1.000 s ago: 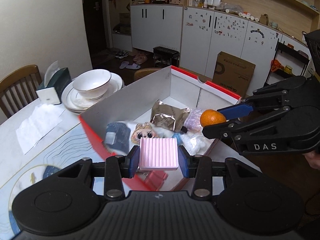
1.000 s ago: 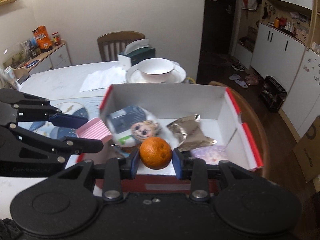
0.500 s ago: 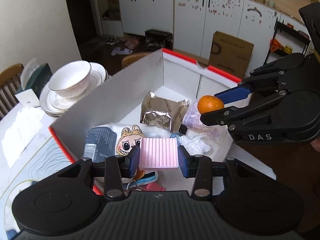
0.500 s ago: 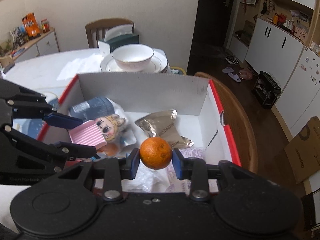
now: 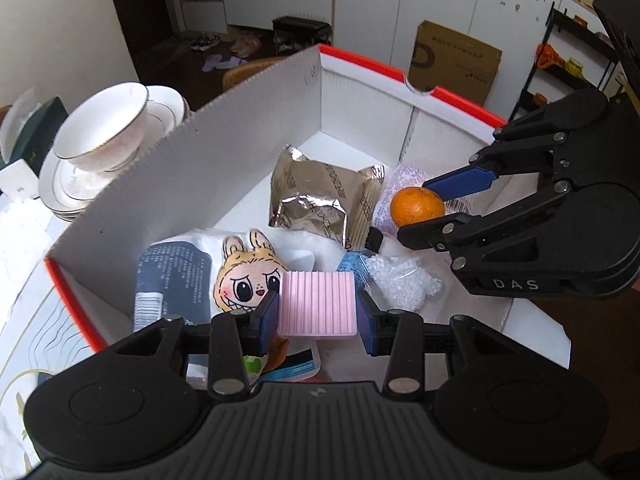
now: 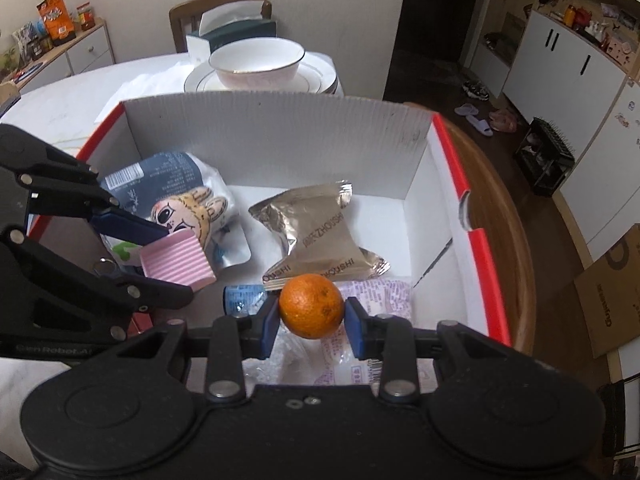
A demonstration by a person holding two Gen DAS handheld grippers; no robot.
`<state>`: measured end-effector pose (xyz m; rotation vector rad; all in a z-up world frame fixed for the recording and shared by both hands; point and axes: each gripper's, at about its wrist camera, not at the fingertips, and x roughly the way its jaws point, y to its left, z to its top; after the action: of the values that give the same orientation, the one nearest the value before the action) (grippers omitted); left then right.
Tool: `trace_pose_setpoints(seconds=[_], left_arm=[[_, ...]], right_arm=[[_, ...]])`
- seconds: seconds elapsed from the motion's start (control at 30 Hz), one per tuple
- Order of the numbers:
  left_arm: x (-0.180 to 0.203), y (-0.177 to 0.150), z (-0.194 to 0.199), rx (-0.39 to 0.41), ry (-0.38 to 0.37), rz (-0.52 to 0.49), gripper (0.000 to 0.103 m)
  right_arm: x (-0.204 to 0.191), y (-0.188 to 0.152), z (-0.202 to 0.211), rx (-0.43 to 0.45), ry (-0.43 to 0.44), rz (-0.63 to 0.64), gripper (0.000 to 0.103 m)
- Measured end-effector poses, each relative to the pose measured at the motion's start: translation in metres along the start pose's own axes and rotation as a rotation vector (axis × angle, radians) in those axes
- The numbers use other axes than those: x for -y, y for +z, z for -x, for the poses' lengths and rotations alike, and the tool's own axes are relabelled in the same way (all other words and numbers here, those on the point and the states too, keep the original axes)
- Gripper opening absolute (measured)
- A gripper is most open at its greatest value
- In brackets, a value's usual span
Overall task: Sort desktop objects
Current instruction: 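Carry the pink sponge and orange into the red shoebox with both tools, then open the left tool to drop the sponge while the right tool releases the orange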
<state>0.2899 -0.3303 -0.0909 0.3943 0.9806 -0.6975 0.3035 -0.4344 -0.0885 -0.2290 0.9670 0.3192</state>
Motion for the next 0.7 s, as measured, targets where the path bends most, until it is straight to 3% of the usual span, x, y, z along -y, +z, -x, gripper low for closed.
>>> trace_pose_setpoints(seconds=[0.57,0.7], left_arm=[[-0.006,0.002,-0.025,-0.098,-0.069,0.026,0.040],[-0.007,0.002,-0.023,-0.090,-0.077,0.042,0.050]], right_arm=[[-0.002,0.001,-0.019,-0.049,0.038,0.025,0.035],[-0.002,0.002,-0.018,-0.044,0.046,0.025,0.038]])
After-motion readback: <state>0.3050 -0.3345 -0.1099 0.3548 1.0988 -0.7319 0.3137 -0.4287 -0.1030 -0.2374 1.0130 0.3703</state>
